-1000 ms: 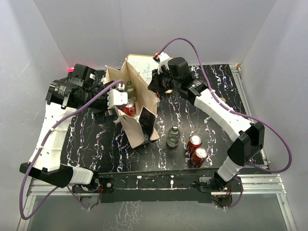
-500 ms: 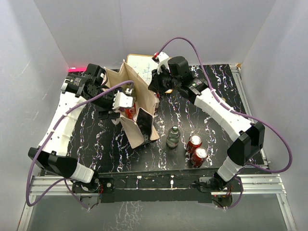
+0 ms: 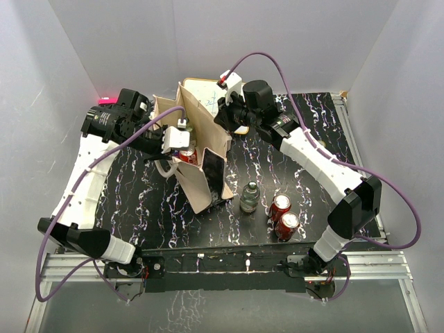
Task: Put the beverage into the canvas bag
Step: Pick up the drink from the center of the board, then place the drink in the canvas bag.
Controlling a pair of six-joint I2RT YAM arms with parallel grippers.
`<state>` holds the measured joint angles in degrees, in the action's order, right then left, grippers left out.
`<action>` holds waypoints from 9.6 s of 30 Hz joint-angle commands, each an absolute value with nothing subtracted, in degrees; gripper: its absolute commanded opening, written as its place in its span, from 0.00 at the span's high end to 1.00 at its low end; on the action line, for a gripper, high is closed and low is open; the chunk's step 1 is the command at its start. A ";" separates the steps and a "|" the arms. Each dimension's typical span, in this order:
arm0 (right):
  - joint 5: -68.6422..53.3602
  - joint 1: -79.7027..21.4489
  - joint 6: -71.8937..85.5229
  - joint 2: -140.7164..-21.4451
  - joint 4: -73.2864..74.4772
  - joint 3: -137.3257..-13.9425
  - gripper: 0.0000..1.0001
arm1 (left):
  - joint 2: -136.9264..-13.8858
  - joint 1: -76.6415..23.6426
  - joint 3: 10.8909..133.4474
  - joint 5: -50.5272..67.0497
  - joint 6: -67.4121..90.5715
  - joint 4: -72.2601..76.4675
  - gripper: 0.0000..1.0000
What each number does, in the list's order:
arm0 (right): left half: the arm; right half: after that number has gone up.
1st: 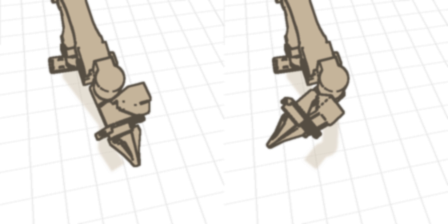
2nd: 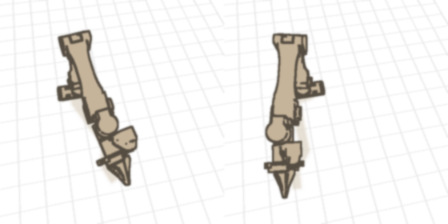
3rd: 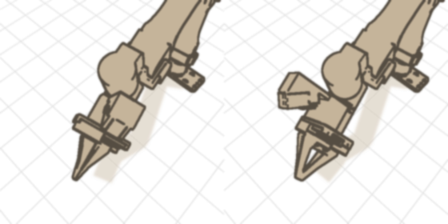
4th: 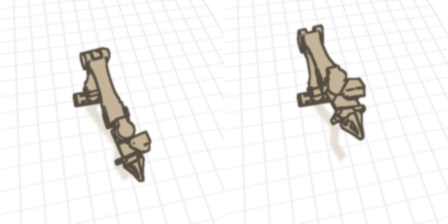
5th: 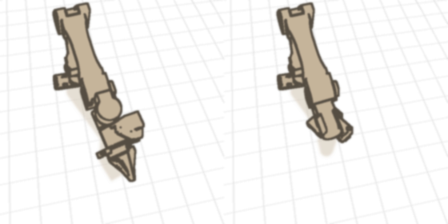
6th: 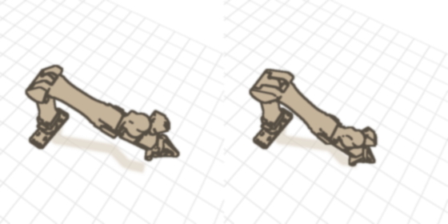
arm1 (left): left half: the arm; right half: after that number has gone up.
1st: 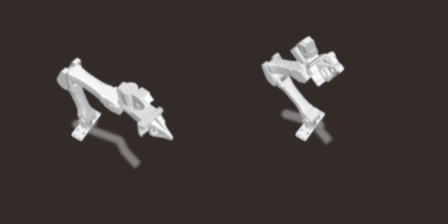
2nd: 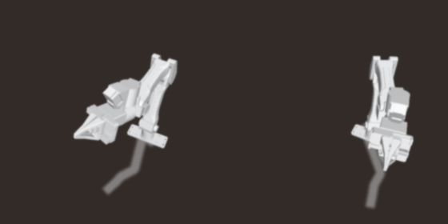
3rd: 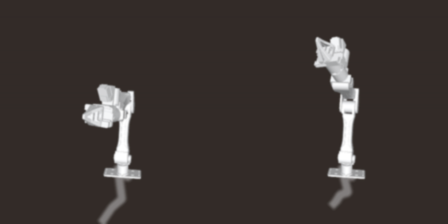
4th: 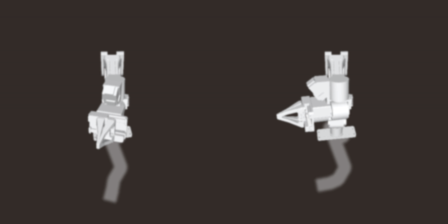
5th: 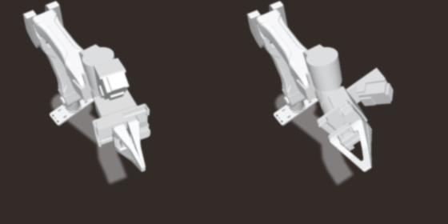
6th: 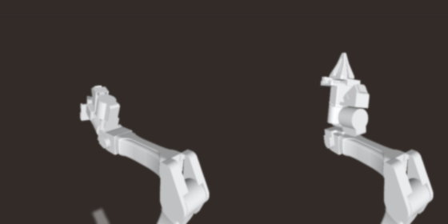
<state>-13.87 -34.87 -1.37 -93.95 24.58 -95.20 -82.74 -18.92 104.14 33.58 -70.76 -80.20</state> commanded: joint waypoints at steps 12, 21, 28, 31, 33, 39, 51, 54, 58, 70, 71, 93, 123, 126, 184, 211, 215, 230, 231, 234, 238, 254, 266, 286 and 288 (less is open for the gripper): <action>-7.72 -34.77 -14.85 -88.91 8.37 -88.02 0.92 | -78.69 -20.10 110.61 40.71 -66.26 -82.18 1.00; -7.94 -34.76 -17.32 -87.79 6.18 -85.25 0.92 | -79.90 -20.56 114.67 43.82 -57.95 -82.18 1.00; -9.11 -34.80 -18.47 -85.72 5.74 -82.43 0.92 | -77.45 -20.57 108.49 43.15 -57.61 -82.16 1.00; -9.97 -34.75 -18.91 -84.57 5.30 -81.07 0.92 | -75.12 -20.58 104.51 42.77 -57.96 -82.18 1.00; -11.45 -34.78 -19.15 -83.94 5.27 -80.53 0.92 | -74.17 -20.65 102.28 42.50 -58.05 -82.18 1.00; -16.15 -34.75 -18.60 -82.07 6.86 -79.45 0.92 | -74.89 -20.79 101.03 42.89 -56.47 -82.09 0.84; -20.49 -34.80 -13.73 -80.29 11.63 -82.72 0.50 | -76.60 -20.77 102.24 42.54 -44.04 -69.02 0.27; -21.10 -34.80 -11.65 -78.67 12.81 -84.12 0.36 | -74.82 -20.78 99.94 40.46 -35.71 -57.68 0.24; -19.94 -34.81 -10.23 -75.91 16.36 -85.75 0.29 | -73.96 -20.70 97.90 38.68 -28.13 -48.66 0.18; -10.26 -34.63 -12.24 -56.44 31.91 -66.28 0.23 | -78.09 -20.68 98.37 11.88 -14.56 -30.39 0.03; -11.22 -34.66 -12.32 -54.90 32.76 -64.30 0.22 | -79.82 -20.65 99.37 9.99 -14.51 -29.94 0.03; -17.84 -34.71 -8.61 -62.87 28.03 -52.68 0.33 | -85.84 -20.70 105.12 1.51 -17.56 -28.11 0.03; -16.02 -34.71 -9.67 -63.38 27.82 -51.56 0.52 | -84.69 -20.69 102.89 1.41 -17.92 -26.00 0.03; -15.87 -34.71 -9.79 -63.16 27.79 -51.02 0.51 | -84.50 -20.66 102.62 1.41 -18.15 -26.00 0.03; -16.83 -43.49 -12.09 -99.53 22.02 -121.26 0.92 | -71.82 -14.18 83.70 -3.82 -11.51 -28.05 0.14; -17.51 -43.37 -17.18 -99.67 11.23 -104.58 0.92 | -64.45 -13.48 72.37 12.44 -15.40 -36.54 0.05; -16.69 -42.63 -15.02 -102.82 9.86 -108.44 0.92 | -64.22 -13.45 71.78 13.20 -16.07 -37.02 0.05; -15.15 -41.81 -16.85 -104.33 5.86 -108.07 0.92 | -62.96 -13.49 69.25 20.54 -20.84 -38.94 0.03; -15.37 -41.84 -17.46 -104.26 5.69 -107.63 0.92 | -62.68 -13.51 68.86 21.02 -21.45 -38.88 0.03; -15.65 -41.81 -18.57 -104.09 5.58 -105.91 0.92 | -61.69 -13.50 67.19 22.69 -23.28 -38.37 0.03; -16.86 -41.79 -19.76 -102.74 5.14 -102.02 0.92 | -60.65 -13.51 65.16 24.25 -25.21 -37.85 0.03; -20.37 -41.89 -22.25 -103.45 7.75 -97.93 0.92 | -59.87 -13.46 63.44 25.01 -28.39 -39.19 0.03; -21.38 -42.01 -21.29 -109.05 6.20 -97.87 0.92 | -60.25 -13.51 63.68 25.37 -28.12 -37.62 0.03; -20.01 -42.01 -21.52 -111.51 -2.67 -91.66 0.92 | -62.31 -13.53 63.81 23.82 -27.51 -35.26 0.03; -20.10 -41.90 -21.49 -111.17 -2.32 -90.11 0.92 | -62.29 -13.46 63.72 23.82 -27.51 -35.04 0.03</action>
